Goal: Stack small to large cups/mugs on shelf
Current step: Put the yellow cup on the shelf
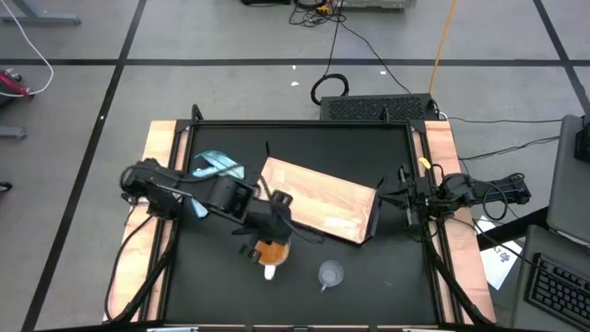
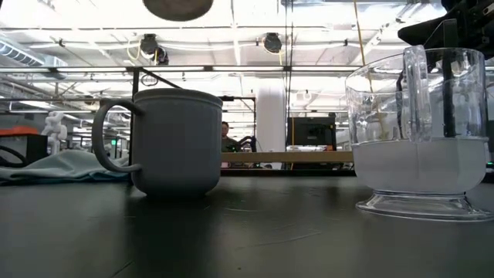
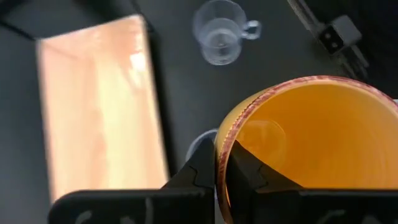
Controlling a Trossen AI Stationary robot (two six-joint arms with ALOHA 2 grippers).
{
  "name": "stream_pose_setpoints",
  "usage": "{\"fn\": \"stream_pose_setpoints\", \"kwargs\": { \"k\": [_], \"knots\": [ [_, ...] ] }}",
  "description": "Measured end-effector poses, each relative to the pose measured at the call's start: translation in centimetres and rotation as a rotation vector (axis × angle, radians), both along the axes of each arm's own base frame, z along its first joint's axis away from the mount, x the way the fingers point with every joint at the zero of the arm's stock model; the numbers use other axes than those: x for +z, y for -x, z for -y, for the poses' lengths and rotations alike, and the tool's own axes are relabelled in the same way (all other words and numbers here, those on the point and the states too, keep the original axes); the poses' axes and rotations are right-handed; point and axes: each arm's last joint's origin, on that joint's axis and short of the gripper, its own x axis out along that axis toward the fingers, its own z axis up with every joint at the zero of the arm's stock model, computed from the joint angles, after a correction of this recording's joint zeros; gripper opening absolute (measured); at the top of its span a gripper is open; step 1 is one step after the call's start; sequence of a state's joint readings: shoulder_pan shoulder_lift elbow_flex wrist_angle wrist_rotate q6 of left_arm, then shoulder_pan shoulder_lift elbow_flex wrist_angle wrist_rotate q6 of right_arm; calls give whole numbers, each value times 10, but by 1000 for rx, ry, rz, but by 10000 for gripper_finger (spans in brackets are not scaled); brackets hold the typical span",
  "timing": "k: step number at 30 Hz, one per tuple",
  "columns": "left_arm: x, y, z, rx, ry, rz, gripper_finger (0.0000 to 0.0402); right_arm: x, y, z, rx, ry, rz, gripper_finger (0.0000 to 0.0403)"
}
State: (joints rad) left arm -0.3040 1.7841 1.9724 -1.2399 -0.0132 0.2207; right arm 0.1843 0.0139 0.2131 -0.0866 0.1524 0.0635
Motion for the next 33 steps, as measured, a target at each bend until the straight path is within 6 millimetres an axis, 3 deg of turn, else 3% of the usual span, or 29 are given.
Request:
{"fn": "stream_pose_setpoints", "kwargs": {
  "k": [7, 11, 19, 25, 33],
  "knots": [
    [45, 41, -21, 62, 12, 145, 14, 0, 0, 0, 0, 0, -1, 0],
    [54, 56, -28, 42, 31, 260, 14, 0, 0, 0, 0, 0, 0, 0],
    [26, 65, -68, 77, 67, 364, 14, 0, 0, 0, 1, 0, -1, 0],
    [0, 57, -110, 113, 115, 348, 14, 0, 0, 0, 0, 0, -1, 0],
    [-18, 41, -160, 168, 129, 326, 14, 0, 0, 0, 0, 0, -1, 0]
  ]
}}
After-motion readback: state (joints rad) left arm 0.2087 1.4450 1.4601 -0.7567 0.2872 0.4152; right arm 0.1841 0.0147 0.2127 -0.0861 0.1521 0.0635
